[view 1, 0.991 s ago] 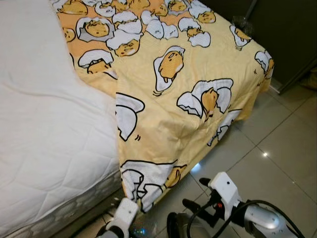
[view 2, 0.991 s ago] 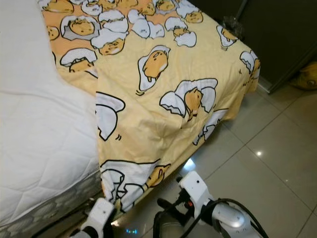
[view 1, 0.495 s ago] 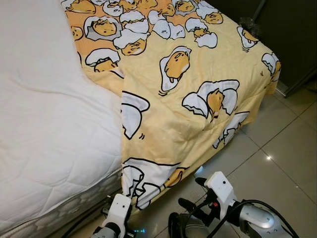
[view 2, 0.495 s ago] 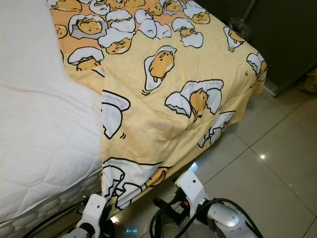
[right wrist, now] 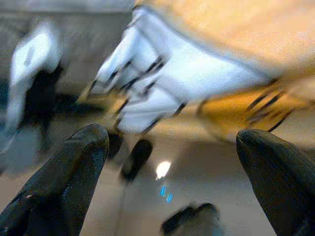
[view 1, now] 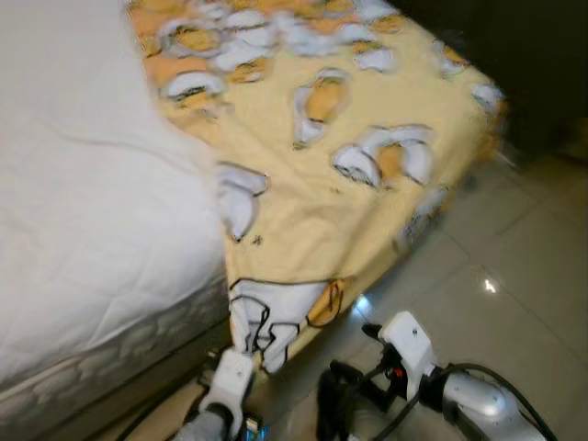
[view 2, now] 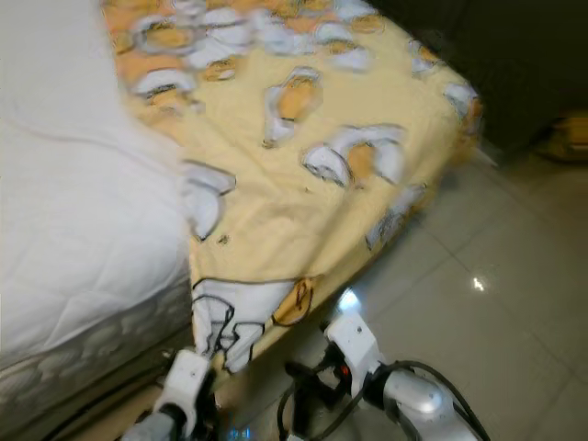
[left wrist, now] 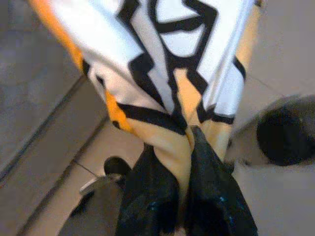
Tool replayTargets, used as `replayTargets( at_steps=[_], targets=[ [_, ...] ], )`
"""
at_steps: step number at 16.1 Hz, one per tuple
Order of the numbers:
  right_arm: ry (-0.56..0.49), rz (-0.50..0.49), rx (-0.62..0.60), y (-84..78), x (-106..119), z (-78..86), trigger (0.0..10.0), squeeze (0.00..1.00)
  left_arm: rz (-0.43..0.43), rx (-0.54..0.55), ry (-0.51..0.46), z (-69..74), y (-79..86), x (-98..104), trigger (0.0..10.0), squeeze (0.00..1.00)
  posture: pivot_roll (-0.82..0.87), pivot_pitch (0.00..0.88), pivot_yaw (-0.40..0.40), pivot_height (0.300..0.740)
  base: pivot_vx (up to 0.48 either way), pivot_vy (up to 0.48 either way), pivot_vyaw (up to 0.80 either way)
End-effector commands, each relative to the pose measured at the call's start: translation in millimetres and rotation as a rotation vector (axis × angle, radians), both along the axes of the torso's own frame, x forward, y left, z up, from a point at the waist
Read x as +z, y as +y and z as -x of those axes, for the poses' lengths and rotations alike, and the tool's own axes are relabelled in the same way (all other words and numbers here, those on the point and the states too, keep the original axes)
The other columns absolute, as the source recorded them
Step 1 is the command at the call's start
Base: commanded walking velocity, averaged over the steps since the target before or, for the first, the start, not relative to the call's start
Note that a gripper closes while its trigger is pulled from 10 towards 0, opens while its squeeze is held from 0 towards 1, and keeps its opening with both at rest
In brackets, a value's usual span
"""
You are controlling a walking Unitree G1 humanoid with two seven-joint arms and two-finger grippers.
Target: Clean up the room
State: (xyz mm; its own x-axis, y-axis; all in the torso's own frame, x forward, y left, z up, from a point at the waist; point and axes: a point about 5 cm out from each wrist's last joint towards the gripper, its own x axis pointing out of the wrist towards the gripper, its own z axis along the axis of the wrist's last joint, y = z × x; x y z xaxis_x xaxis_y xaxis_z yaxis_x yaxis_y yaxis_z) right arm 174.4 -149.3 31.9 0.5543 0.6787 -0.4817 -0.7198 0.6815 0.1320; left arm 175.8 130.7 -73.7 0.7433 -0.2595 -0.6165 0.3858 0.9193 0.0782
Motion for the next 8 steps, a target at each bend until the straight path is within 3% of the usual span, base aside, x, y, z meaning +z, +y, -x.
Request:
replayTargets(
  at_steps=[1, 4, 6, 8],
  targets=[
    [0.007, 0.015, 0.025, -5.4, 2, -2.8, 10.0, 0.0, -0.029, -0.005, 0.066, 15.1, -0.2, -9, 10.0, 0.0, -0.17, 0.193, -0.065, 0.723, 0.0, 0.0, 0.0],
    [0.022, 0.017, 0.045, -5.1, 0, 0.8, 10.0, 0.0, 0.007, -0.015, 0.062, 2.1, -16.3, -5, 10.0, 0.0, -0.17, 0.194, -0.062, 0.723, 0.0, 0.0, 0.0],
    [0.036, 0.015, 0.059, -3.5, -1, 3.6, 10.0, 0.0, 0.068, -0.078, 0.178, 12.8, -38.7, -11, 10.0, 0.0, -0.18, 0.197, -0.062, 0.723, 0.0, 0.0, 0.0],
    [0.044, 0.015, 0.068, -2.7, -1, 6.5, 10.0, 0.0, 0.126, -0.114, 0.281, 27.1, -50.4, -17, 10.0, 0.0, -0.18, 0.201, -0.062, 0.723, 0.0, 0.0, 0.0]
  ],
)
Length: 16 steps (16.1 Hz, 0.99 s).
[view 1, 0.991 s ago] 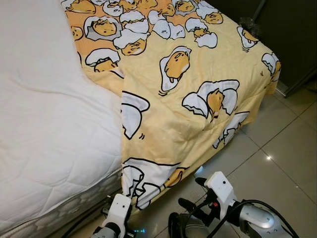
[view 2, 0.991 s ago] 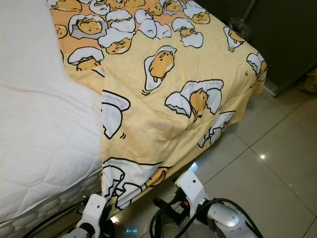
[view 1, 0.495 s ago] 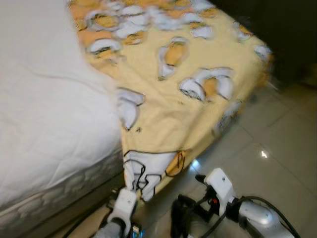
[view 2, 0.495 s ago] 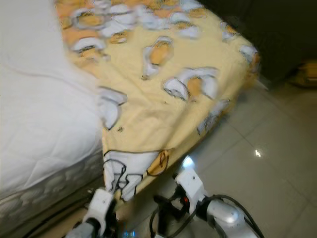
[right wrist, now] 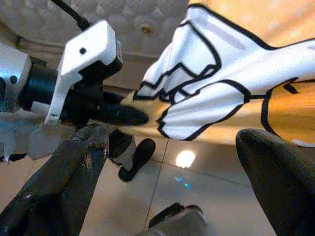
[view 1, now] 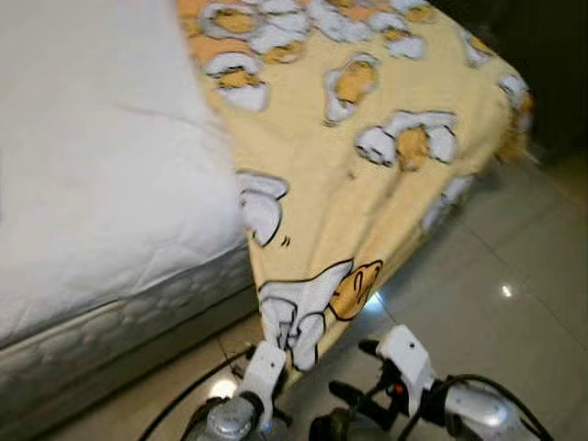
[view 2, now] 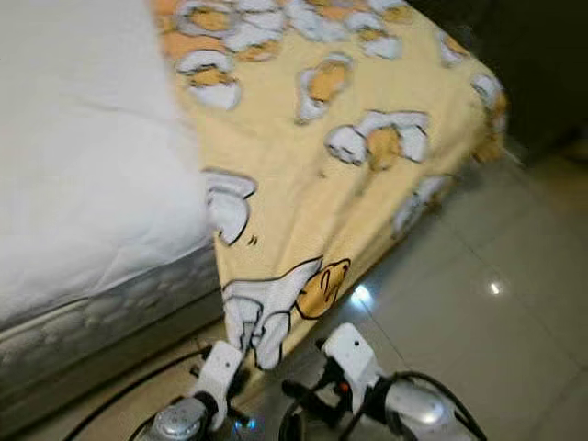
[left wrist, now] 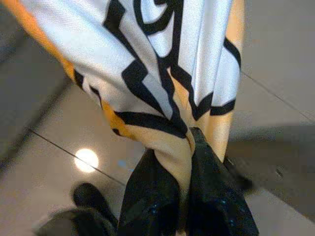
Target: Clean up the room
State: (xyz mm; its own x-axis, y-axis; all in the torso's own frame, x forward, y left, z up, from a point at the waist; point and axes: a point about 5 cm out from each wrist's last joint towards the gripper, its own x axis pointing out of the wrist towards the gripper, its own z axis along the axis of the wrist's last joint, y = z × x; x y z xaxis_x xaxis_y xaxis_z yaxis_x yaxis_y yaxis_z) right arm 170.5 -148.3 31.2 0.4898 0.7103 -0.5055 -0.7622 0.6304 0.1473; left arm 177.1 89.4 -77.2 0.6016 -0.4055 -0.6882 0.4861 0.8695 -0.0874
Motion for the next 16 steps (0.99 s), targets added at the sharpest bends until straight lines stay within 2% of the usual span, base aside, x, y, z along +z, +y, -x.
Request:
replayTargets(
  at_steps=[1, 3, 4, 5, 6, 7, 8, 9, 10, 11, 13, 14, 16],
  targets=[
    [0.017, 0.005, 0.0, -3.9, 0, 3.9, 10.0, 0.0, 0.046, -0.009, 0.161, 32.6, -15.5, -14, 10.0, 0.0, -0.18, 0.203, -0.065, 0.723, 0.0, 0.0, 0.0],
    [0.031, 0.013, 0.018, -6.3, 1, 8.3, 10.0, 0.0, 0.212, -0.037, 0.354, 49.8, -43.6, -16, 10.0, 0.0, -0.2, 0.209, -0.085, 0.723, 0.0, 0.0, 0.0],
    [0.037, 0.021, 0.024, -9.7, 0, 8.8, 10.0, 0.0, 0.184, -0.08, 0.36, 54.2, -49.7, -16, 10.0, 0.0, -0.2, 0.211, -0.094, 0.723, 0.0, 0.0, 0.0],
    [0.038, 0.031, 0.023, -14.3, -4, 6.5, 10.0, 0.0, 0.075, -0.134, 0.312, 55.2, -48.8, -18, 10.0, 0.0, -0.2, 0.21, -0.101, 0.723, 0.0, 0.0, 0.0],
    [0.027, 0.035, 0.012, -16.9, -7, 3.4, 10.0, 0.0, -0.058, -0.164, 0.214, 49.6, -42.9, -18, 10.0, 0.0, -0.19, 0.206, -0.103, 0.723, 0.0, 0.0, 0.0],
    [0.018, 0.031, 0.003, -17.4, -7, 1.2, 10.0, 0.0, -0.043, -0.135, 0.222, 48.7, -42.3, -18, 10.0, 0.0, -0.19, 0.203, -0.102, 0.723, 0.0, 0.0, 0.0],
    [0.005, 0.019, -0.018, -18.5, -10, -3.3, 10.0, 0.0, 0.018, -0.076, 0.265, 46.8, -42.8, -17, 10.0, 1.0, -0.19, 0.2, -0.098, 0.723, 0.0, 0.0, 0.0],
    [0.005, 0.018, -0.02, -18.3, -11, -3.5, 10.0, 0.0, 0.024, -0.085, 0.278, 46.9, -44.0, -17, 10.0, 1.0, -0.19, 0.201, -0.097, 0.723, 0.0, 0.0, 0.0],
    [0.008, 0.018, -0.019, -18.0, -12, -2.9, 10.0, 0.0, 0.068, -0.075, 0.342, 50.2, -47.6, -18, 10.0, 1.0, -0.19, 0.205, -0.091, 0.723, 0.0, 0.0, 0.0],
    [0.014, 0.02, -0.017, -19.1, -14, -1.1, 10.0, 0.0, 0.143, -0.004, 0.443, 54.9, -50.9, -18, 10.0, 1.0, -0.19, 0.209, -0.085, 0.723, 0.0, 0.0, 0.0],
    [0.015, 0.019, -0.015, -20.5, -17, 1.3, 10.0, 0.0, 0.169, 0.034, 0.492, 55.6, -49.9, -19, 10.0, 1.0, -0.19, 0.21, -0.083, 0.723, 0.0, 0.0, 0.0],
    [0.014, 0.017, -0.015, -20.3, -18, 1.4, 10.0, 0.0, 0.148, 0.033, 0.449, 47.9, -43.3, -18, 10.0, 1.0, -0.19, 0.21, -0.08, 0.723, 0.0, 0.0, 0.0],
    [0.009, 0.013, -0.023, -20.2, -18, -0.5, 10.0, 0.0, 0.103, 0.023, 0.298, 19.7, -22.1, -9, 10.0, 1.0, -0.17, 0.207, -0.076, 0.723, 0.0, 0.0, 0.0]
  ],
)
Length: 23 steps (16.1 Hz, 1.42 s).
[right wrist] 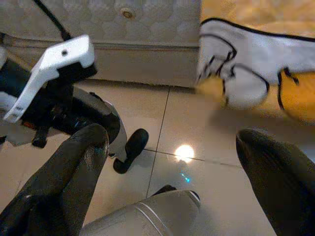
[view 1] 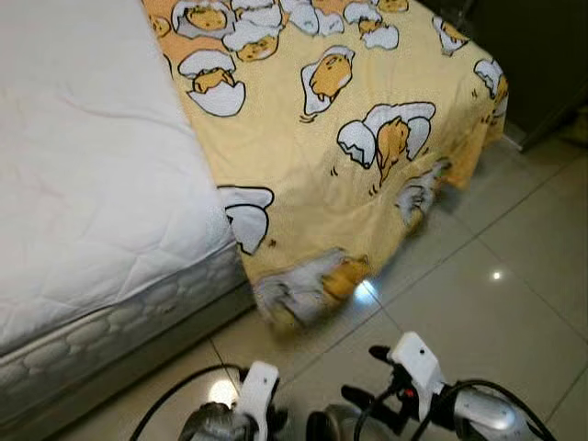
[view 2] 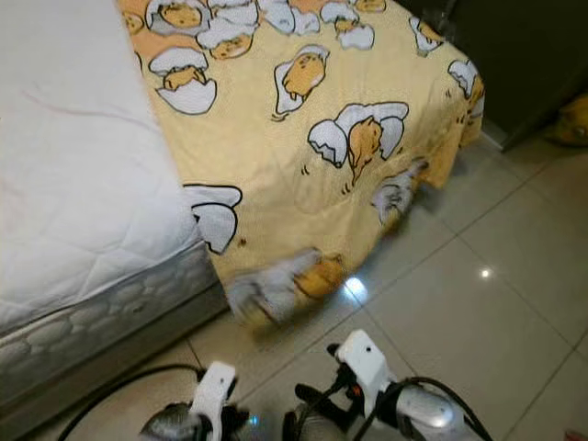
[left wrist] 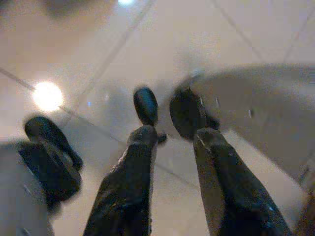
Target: Clean up the room
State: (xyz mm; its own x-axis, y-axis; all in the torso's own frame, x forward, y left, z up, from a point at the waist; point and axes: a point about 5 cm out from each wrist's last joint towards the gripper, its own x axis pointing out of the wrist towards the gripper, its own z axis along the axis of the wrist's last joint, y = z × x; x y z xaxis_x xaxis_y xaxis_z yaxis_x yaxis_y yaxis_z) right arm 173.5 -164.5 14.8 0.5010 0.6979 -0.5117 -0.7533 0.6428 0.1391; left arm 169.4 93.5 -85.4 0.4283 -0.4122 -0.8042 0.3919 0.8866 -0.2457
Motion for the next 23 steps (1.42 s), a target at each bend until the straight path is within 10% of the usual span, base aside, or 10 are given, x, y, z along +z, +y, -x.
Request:
replayTargets(
  at_steps=[1, 4, 5, 10, 13, 18, 21, 22, 23],
  targets=[
    [0.001, -0.002, -0.013, -3.4, -1, 0.9, 10.0, 0.0, 0.039, -0.017, -0.076, -2.7, -16.9, 8, 10.0, 1.0, -0.16, 0.204, -0.074, 0.723, 0.0, 0.0, 0.0],
    [-0.087, -0.042, -0.042, 6.6, 15, -16.3, 10.0, 0.0, 0.062, 0.198, -0.511, -54.0, -5.7, 62, 10.0, 1.0, -0.14, 0.182, -0.067, 0.723, 0.0, 0.0, 0.0],
    [-0.144, -0.036, -0.072, 8.1, 20, -25.1, 10.0, 0.0, 0.056, 0.267, -0.605, -64.8, -1.6, 76, 10.0, 0.0, -0.12, 0.163, -0.064, 0.723, 0.0, 0.0, 0.0],
    [-0.548, -0.133, -0.371, 15.1, 85, -95.7, 10.0, 0.0, 0.128, 0.524, -0.966, -113.0, 11.3, 161, 10.0, 0.0, -0.09, 0.048, -0.025, 0.723, 0.0, 0.0, 0.0],
    [-0.738, -0.091, -0.548, -1.4, 116, -118.9, 10.0, 0.0, -0.011, 0.673, -1.163, -118.1, 36.3, 203, 10.0, 0.0, -0.1, 0.016, -0.015, 0.723, 0.0, 0.0, 0.0],
    [-0.694, -0.108, -0.599, -2.6, 102, -115.2, 10.0, 0.0, 0.067, 0.716, -0.996, -118.0, 41.8, 183, 10.0, 0.0, -0.11, 0.0, -0.002, 0.723, 0.0, -0.096, 0.0],
    [-0.636, -0.109, -0.642, -4.9, 88, -112.6, 10.0, 0.0, -0.137, 0.732, -0.969, -115.6, 60.0, 171, 10.0, 0.0, -0.11, 0.0, 0.008, 0.723, 0.0, -0.48, 0.7],
    [-0.623, -0.105, -0.653, -7.0, 83, -110.7, 10.0, 0.0, -0.309, 0.686, -0.987, -115.2, 69.1, 168, 10.0, 1.0, -0.11, 0.0, 0.014, 0.723, 0.0, -0.431, 0.77],
    [-0.618, -0.102, -0.661, -8.0, 80, -109.7, 10.0, 0.0, -0.346, 0.676, -0.984, -115.1, 71.5, 166, 10.0, 1.0, -0.11, 0.0, 0.018, 0.723, 0.292, -0.375, 0.77]
  ],
)
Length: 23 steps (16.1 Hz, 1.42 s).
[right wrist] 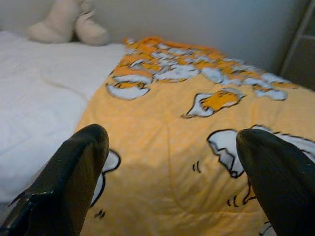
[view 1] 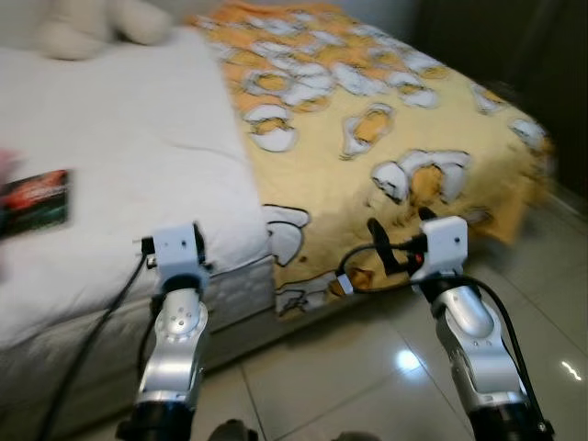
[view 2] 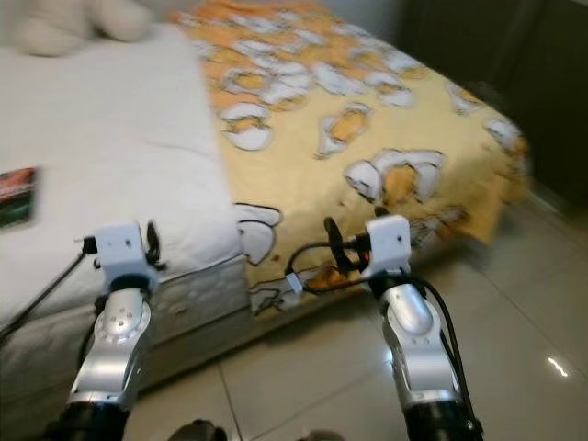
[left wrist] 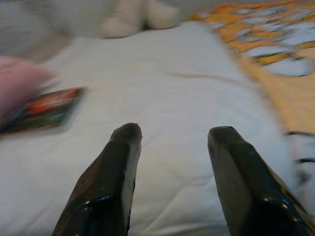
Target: Clean up the room
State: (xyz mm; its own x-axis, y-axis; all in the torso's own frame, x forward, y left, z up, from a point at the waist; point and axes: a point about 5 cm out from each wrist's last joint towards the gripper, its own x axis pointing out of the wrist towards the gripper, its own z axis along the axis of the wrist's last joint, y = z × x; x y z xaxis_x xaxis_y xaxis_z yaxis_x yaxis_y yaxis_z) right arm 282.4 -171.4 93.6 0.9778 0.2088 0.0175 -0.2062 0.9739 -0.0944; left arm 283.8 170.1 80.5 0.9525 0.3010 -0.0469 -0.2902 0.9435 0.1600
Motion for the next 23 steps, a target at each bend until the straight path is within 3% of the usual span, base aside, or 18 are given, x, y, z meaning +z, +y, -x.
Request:
replayTargets(
  at_steps=[1, 5, 6, 10, 14, 15, 18, 20, 22, 23],
  targets=[
    [-0.003, -0.01, -0.018, -1.3, -2, 0.8, 10.0, 0.0, -0.016, -0.004, 0.042, -1.3, -3.7, -5, 10.0, 1.0, -0.12, 0.003, 0.027, 0.723, 0.251, -0.409, 0.77],
    [0.005, -0.007, -0.017, 0.7, -7, -0.2, 10.0, 0.0, 0.019, -0.06, 0.048, -9.3, -19.5, -4, 10.0, 1.0, -0.12, 0.001, 0.039, 0.723, 0.218, -0.28, 0.77],
    [0.009, -0.006, -0.016, 0.6, -9, -1.0, 10.0, 0.0, 0.023, -0.071, 0.055, -12.7, -21.1, -4, 10.0, 0.0, -0.12, 0.0, 0.039, 0.723, 0.0, 0.0, 0.77],
    [0.041, -0.003, 0.03, 6.8, -19, 4.2, 10.0, 0.0, 0.074, -0.037, 0.097, -11.7, -15.4, -12, 10.0, 0.0, -0.12, 0.003, 0.038, 0.723, 0.0, -0.235, 0.75],
    [0.087, -0.042, -0.035, -4.3, -31, 14.9, 10.0, 0.0, 0.1, -0.217, -0.031, -11.8, -25.7, 0, 10.0, 0.0, -0.13, 0.002, 0.041, 0.723, 0.0, 0.0, 0.73],
    [0.084, -0.037, -0.037, -4.2, -34, 20.1, 10.0, 0.0, 0.1, -0.318, -0.089, -7.9, -30.7, 9, 10.0, 0.0, -0.14, 0.001, 0.049, 0.723, 0.0, 0.0, 0.72],
    [0.047, -0.005, 0.038, 4.7, -29, 30.4, 10.0, 0.0, 0.129, -0.411, -0.134, 11.2, -42.4, 20, 10.0, 0.0, -0.15, 0.0, 0.056, 0.723, 0.0, 0.0, 0.72],
    [0.068, 0.012, 0.081, 6.2, -34, 42.5, 10.0, 0.0, 0.129, -0.382, -0.08, 22.3, -34.9, 9, 10.0, 0.0, -0.14, 0.0, 0.056, 0.723, 0.0, 0.0, 0.72],
    [0.084, -0.006, 0.059, 3.8, -35, 37.3, 10.0, 0.0, 0.191, -0.325, -0.019, 18.6, -30.7, -1, 10.0, 0.0, -0.14, 0.0, 0.055, 0.723, 0.0, -0.24, 0.72],
    [0.086, -0.02, 0.045, 1.8, -35, 31.4, 10.0, 0.0, 0.178, -0.305, -0.008, 15.7, -29.7, -2, 10.0, 0.0, -0.14, 0.0, 0.054, 0.723, 0.0, -0.48, 0.71]
  ],
)
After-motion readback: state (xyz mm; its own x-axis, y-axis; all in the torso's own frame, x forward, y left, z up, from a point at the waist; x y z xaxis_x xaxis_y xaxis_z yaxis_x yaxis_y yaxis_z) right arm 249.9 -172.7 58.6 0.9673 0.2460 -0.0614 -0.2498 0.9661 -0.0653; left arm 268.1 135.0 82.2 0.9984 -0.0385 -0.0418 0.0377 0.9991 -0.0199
